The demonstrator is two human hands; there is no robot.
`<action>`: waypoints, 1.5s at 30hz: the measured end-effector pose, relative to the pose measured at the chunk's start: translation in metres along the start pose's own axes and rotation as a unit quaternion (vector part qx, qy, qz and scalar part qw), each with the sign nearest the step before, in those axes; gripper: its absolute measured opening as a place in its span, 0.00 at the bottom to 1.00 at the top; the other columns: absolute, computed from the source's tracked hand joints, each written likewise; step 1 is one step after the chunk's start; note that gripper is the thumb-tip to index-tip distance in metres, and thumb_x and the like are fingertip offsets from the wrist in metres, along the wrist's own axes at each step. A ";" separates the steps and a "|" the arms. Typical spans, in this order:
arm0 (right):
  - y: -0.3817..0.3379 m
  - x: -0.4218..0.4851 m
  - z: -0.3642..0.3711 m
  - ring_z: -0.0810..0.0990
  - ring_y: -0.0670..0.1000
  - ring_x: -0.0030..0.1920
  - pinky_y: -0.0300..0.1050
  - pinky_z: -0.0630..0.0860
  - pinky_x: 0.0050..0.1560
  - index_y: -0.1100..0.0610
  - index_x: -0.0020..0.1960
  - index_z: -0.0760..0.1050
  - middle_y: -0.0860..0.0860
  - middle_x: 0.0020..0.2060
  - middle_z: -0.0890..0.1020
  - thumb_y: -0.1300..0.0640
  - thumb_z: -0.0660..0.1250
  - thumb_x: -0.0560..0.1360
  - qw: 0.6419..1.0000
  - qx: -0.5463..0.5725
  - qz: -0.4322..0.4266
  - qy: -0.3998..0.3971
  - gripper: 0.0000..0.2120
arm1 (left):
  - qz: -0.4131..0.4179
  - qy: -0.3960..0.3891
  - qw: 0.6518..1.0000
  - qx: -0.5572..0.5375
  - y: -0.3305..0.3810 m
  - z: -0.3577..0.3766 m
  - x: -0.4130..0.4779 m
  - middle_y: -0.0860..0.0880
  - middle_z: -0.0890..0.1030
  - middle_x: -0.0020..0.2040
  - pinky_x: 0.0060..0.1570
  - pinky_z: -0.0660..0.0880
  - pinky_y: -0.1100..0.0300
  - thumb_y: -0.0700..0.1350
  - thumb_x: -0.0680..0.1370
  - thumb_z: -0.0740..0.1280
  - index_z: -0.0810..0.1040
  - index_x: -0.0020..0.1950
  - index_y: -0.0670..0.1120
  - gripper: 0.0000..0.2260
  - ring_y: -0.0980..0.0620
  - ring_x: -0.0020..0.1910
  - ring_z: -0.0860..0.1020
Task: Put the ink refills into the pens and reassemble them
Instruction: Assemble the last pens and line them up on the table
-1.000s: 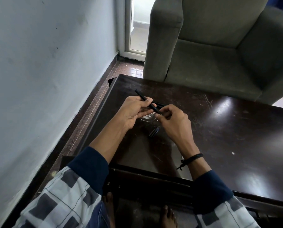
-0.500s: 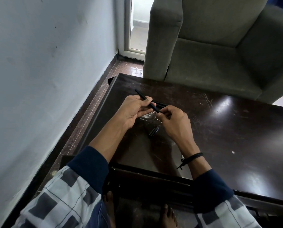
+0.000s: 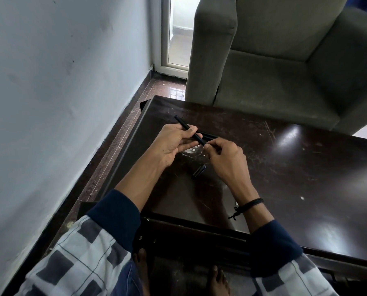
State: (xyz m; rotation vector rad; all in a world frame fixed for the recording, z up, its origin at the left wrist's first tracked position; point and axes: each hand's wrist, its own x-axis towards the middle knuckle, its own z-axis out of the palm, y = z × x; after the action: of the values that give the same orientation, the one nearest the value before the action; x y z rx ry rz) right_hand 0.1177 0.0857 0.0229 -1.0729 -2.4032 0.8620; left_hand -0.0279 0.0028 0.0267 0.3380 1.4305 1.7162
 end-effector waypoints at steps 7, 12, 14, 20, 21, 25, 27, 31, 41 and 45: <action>0.001 -0.001 -0.001 0.79 0.42 0.41 0.38 0.72 0.36 0.50 0.55 0.79 0.43 0.41 0.80 0.52 0.74 0.77 1.000 0.008 -0.011 0.013 0.09 | 0.001 0.002 1.000 0.000 0.000 0.000 0.000 0.38 0.86 0.51 0.45 0.83 0.60 0.37 0.80 0.68 0.81 0.59 0.35 0.09 0.46 0.50 0.86; 0.001 -0.001 0.000 0.80 0.45 0.41 0.44 0.75 0.38 0.49 0.53 0.79 0.43 0.40 0.81 0.50 0.71 0.79 1.000 0.003 -0.001 0.010 0.04 | -0.002 0.000 1.000 0.000 -0.001 0.001 0.001 0.39 0.86 0.50 0.47 0.83 0.59 0.37 0.80 0.68 0.81 0.57 0.36 0.07 0.47 0.50 0.86; 0.001 -0.001 0.000 0.79 0.43 0.39 0.44 0.75 0.38 0.49 0.53 0.81 0.43 0.40 0.81 0.49 0.68 0.81 1.000 -0.004 0.003 0.005 0.05 | -0.003 0.001 1.000 -0.001 -0.001 0.000 0.002 0.39 0.87 0.50 0.47 0.83 0.59 0.37 0.80 0.69 0.81 0.57 0.36 0.07 0.47 0.49 0.86; 0.000 -0.001 0.001 0.80 0.45 0.44 0.39 0.71 0.37 0.47 0.56 0.79 0.43 0.44 0.82 0.46 0.73 0.77 1.000 0.003 0.002 0.009 0.10 | -0.004 0.002 1.000 -0.007 0.000 -0.002 0.002 0.39 0.87 0.49 0.45 0.83 0.60 0.37 0.80 0.69 0.81 0.58 0.36 0.08 0.47 0.49 0.87; 0.000 -0.001 0.001 0.80 0.45 0.43 0.40 0.71 0.37 0.48 0.55 0.79 0.43 0.44 0.82 0.47 0.73 0.77 1.000 0.000 0.004 0.011 0.09 | -0.004 0.002 1.000 -0.008 0.000 -0.002 0.002 0.39 0.87 0.49 0.45 0.83 0.60 0.37 0.80 0.69 0.81 0.58 0.36 0.08 0.47 0.49 0.87; 0.002 0.000 0.002 0.78 0.44 0.40 0.39 0.70 0.35 0.50 0.53 0.80 0.43 0.42 0.80 0.48 0.71 0.79 1.000 -0.010 0.008 0.007 0.06 | -0.006 -0.001 1.000 -0.006 0.000 -0.001 0.001 0.39 0.87 0.49 0.45 0.83 0.60 0.37 0.80 0.69 0.81 0.58 0.36 0.08 0.46 0.49 0.87; 0.002 0.000 0.002 0.78 0.43 0.39 0.41 0.71 0.35 0.50 0.54 0.80 0.43 0.41 0.80 0.48 0.69 0.80 1.000 -0.012 0.004 0.000 0.06 | -0.006 0.000 1.000 -0.004 0.000 -0.001 0.001 0.39 0.87 0.49 0.45 0.83 0.59 0.37 0.80 0.69 0.81 0.58 0.36 0.08 0.46 0.50 0.86; 0.001 -0.001 0.001 0.78 0.41 0.40 0.38 0.72 0.36 0.48 0.56 0.81 0.43 0.42 0.81 0.48 0.68 0.81 1.000 -0.011 -0.006 0.001 0.07 | -0.003 0.003 1.000 -0.002 0.001 -0.002 0.002 0.40 0.87 0.48 0.45 0.83 0.59 0.37 0.80 0.69 0.81 0.57 0.37 0.07 0.46 0.50 0.86; 0.001 0.000 -0.001 0.80 0.47 0.39 0.47 0.76 0.39 0.50 0.50 0.80 0.44 0.38 0.81 0.50 0.68 0.81 1.000 -0.019 0.009 -0.002 0.05 | -0.005 -0.004 1.000 0.003 0.000 0.003 -0.002 0.37 0.86 0.51 0.47 0.84 0.59 0.37 0.81 0.68 0.80 0.59 0.35 0.09 0.45 0.51 0.86; -0.001 0.000 -0.003 0.81 0.48 0.40 0.48 0.77 0.40 0.50 0.50 0.81 0.46 0.40 0.83 0.51 0.67 0.82 1.000 -0.020 0.011 -0.008 0.05 | -0.003 -0.009 1.000 0.007 0.000 0.002 -0.003 0.39 0.86 0.50 0.46 0.83 0.59 0.37 0.81 0.68 0.81 0.58 0.36 0.08 0.45 0.52 0.86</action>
State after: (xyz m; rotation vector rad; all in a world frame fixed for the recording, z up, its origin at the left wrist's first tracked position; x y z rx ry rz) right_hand 0.1190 0.0861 0.0251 -1.1131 -2.4367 0.8365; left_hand -0.0248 0.0025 0.0286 0.3552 1.4306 1.6939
